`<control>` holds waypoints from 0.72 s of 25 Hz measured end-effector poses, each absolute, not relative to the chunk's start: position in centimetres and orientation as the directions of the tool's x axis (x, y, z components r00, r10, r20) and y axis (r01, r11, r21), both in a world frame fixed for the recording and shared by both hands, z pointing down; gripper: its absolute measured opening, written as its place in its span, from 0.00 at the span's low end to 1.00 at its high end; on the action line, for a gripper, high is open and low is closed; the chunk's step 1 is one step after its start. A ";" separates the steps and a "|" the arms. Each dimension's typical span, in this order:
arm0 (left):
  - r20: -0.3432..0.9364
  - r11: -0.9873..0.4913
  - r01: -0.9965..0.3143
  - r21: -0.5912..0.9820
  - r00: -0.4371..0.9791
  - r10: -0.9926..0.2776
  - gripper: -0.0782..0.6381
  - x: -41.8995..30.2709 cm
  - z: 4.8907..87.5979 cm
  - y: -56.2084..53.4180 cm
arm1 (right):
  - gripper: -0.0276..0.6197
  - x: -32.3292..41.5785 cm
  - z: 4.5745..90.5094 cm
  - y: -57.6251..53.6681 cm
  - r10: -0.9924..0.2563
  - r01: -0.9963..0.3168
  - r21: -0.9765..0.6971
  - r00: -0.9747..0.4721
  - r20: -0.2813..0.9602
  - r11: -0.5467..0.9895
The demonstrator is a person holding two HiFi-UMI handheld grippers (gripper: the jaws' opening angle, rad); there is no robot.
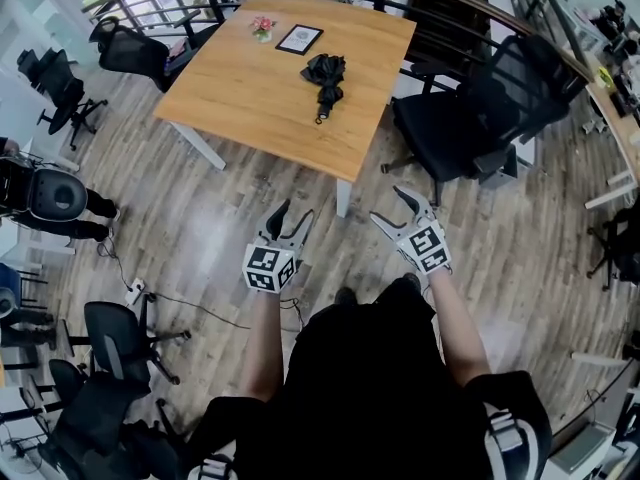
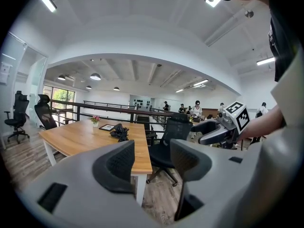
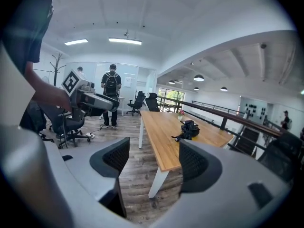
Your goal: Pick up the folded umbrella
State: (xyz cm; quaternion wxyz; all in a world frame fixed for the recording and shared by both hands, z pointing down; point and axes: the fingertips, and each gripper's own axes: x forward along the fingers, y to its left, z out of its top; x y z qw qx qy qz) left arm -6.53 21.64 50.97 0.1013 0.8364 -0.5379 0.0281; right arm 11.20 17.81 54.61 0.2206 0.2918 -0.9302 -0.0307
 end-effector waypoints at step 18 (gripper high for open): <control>0.187 -0.288 -0.940 0.181 0.320 -0.929 0.44 -10.8 52.6 21.2 | 0.53 8.0 55.8 14.9 -0.495 -0.501 0.096 -0.776 0.391 0.860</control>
